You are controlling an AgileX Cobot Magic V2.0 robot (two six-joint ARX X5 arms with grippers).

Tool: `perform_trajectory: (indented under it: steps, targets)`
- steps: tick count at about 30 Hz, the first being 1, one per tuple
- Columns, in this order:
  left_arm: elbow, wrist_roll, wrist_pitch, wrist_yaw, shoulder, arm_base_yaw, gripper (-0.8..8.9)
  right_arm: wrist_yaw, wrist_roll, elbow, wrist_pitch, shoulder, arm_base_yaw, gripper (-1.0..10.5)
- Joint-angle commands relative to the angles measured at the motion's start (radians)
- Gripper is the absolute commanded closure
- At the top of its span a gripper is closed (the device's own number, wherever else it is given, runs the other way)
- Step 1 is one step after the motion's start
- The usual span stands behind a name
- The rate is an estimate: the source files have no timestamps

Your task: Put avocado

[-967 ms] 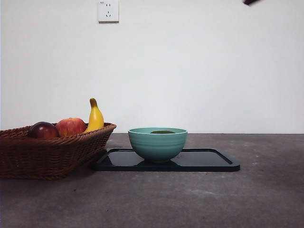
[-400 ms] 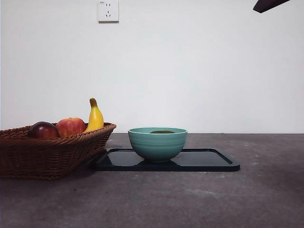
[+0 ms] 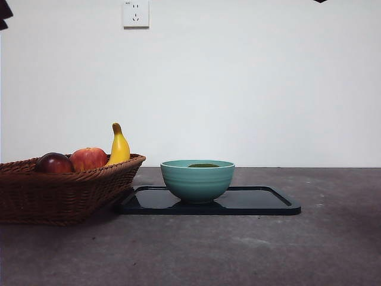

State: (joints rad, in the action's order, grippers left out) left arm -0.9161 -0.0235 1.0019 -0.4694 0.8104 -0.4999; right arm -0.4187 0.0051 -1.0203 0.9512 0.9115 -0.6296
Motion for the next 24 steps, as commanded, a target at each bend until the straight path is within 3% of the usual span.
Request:
perform_trajectory:
  steps: [1,20,21,24]
  targets:
    - [-0.008,0.012,-0.007,-0.002,0.005,-0.005,8.05,-0.001,0.013,-0.005,-0.013,0.008,-0.010,9.3]
    - [-0.008,0.013,-0.007,-0.002,0.005,-0.005,8.05,-0.001,0.013,-0.006,-0.037,0.008,-0.010,9.3]
    - [-0.008,0.026,-0.010,0.002,0.002,-0.003,8.05,0.000,0.013,-0.006,-0.037,0.008,-0.010,9.3]
    - [-0.006,0.186,-0.079,0.075,-0.041,0.040,8.05,-0.001,0.013,-0.006,-0.038,0.008,-0.010,9.3]
